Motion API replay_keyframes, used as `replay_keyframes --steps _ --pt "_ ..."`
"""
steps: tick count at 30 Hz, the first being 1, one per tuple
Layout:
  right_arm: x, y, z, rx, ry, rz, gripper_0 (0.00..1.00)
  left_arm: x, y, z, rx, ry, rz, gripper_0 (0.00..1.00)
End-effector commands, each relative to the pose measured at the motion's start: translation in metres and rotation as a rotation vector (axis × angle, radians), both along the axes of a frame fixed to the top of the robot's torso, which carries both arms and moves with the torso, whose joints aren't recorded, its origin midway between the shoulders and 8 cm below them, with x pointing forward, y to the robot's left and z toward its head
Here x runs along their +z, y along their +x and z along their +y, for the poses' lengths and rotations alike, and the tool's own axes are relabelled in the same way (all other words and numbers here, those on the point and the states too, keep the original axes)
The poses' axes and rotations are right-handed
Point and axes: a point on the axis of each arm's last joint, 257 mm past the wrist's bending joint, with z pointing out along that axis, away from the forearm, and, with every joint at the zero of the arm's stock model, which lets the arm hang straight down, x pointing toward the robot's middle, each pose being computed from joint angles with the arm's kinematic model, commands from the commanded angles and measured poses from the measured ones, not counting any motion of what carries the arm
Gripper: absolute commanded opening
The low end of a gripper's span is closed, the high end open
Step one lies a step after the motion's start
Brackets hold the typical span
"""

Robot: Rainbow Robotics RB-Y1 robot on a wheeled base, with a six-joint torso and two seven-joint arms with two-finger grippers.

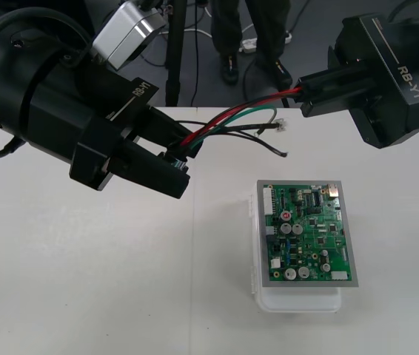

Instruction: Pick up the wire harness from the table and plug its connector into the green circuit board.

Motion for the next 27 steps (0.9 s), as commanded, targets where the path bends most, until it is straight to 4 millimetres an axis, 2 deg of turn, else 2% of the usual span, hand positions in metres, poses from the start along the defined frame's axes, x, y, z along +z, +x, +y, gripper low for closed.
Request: replay_keyframes --steps 1,8,15,21,25,27 --pt "-0.007 -0.006 -0.002 0.007 -0.038 -0.048 0.0 0.003 -0.007 0.002 -0.021 0.033 0.005 0.96" --pt "-0.008 -0.006 -0.002 0.005 -0.04 -0.044 0.0 0.004 -0.005 0.001 -0.03 0.019 -0.038 0.97" --pt "-0.013 0.001 -0.014 -0.036 -0.096 -0.034 0.0 0.009 0.008 0.004 0.004 -0.016 -0.092 0.97" --pt "-0.019 -0.002 -0.02 -0.071 -0.184 0.036 0.0 0.015 0.018 0.014 0.05 -0.066 -0.103 0.97" --pt "-0.036 -0.016 -0.024 -0.097 -0.28 0.099 0.0 0.014 0.027 0.027 0.103 -0.104 -0.097 0.96" --pt "-0.038 -0.018 -0.02 -0.124 -0.289 0.116 0.0 0.013 0.032 0.033 0.135 -0.125 -0.091 0.96"
